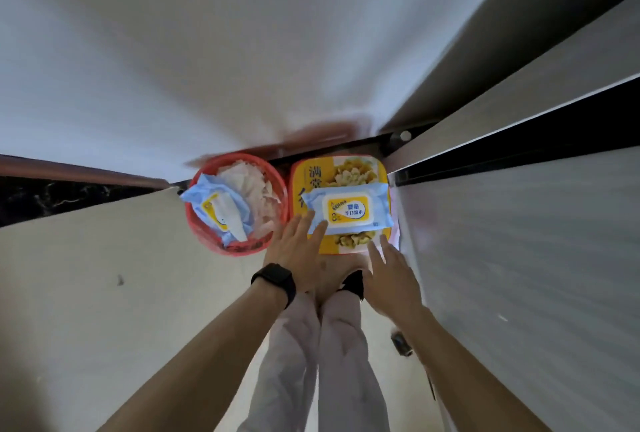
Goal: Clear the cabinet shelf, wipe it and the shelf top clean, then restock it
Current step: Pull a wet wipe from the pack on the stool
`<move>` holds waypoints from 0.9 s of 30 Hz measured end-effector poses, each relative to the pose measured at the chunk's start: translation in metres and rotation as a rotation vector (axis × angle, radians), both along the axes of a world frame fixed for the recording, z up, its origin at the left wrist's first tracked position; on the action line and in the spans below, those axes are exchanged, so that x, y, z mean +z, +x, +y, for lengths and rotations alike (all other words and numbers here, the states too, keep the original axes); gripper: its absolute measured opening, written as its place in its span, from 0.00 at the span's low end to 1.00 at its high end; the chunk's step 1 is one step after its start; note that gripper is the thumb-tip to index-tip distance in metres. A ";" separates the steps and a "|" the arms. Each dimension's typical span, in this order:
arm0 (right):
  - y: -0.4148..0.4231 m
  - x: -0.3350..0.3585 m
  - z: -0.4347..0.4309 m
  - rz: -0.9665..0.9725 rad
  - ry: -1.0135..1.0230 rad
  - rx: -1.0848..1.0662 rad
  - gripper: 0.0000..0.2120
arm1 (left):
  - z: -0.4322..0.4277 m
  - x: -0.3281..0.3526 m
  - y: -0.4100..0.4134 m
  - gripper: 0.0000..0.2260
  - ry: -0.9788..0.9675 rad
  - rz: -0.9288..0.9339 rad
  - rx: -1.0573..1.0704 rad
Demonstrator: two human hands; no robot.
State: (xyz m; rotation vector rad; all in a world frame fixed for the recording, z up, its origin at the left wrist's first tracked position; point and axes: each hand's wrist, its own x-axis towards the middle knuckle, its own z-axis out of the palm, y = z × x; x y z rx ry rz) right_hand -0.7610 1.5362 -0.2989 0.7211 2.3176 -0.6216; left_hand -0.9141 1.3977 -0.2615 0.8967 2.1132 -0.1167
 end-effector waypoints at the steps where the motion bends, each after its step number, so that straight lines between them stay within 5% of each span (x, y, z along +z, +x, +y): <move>1: -0.001 -0.014 0.000 0.031 0.023 -0.025 0.31 | 0.008 -0.014 -0.003 0.34 0.010 -0.006 -0.013; 9: -0.019 -0.089 -0.005 0.176 -0.084 -0.337 0.39 | 0.055 -0.117 -0.022 0.35 0.106 0.060 -0.205; 17: -0.021 -0.102 -0.013 0.202 -0.083 -0.484 0.44 | 0.093 -0.126 -0.030 0.30 0.014 0.278 -0.777; 20: -0.024 -0.097 -0.009 0.193 -0.090 -0.502 0.42 | 0.107 -0.112 -0.041 0.26 0.085 0.148 -0.724; 24: -0.024 -0.091 -0.005 0.182 -0.123 -0.466 0.38 | 0.105 -0.110 -0.096 0.19 0.188 -0.028 -0.194; 27: -0.031 -0.089 -0.005 0.154 -0.090 -0.461 0.33 | 0.077 -0.129 -0.124 0.31 0.298 0.238 -0.285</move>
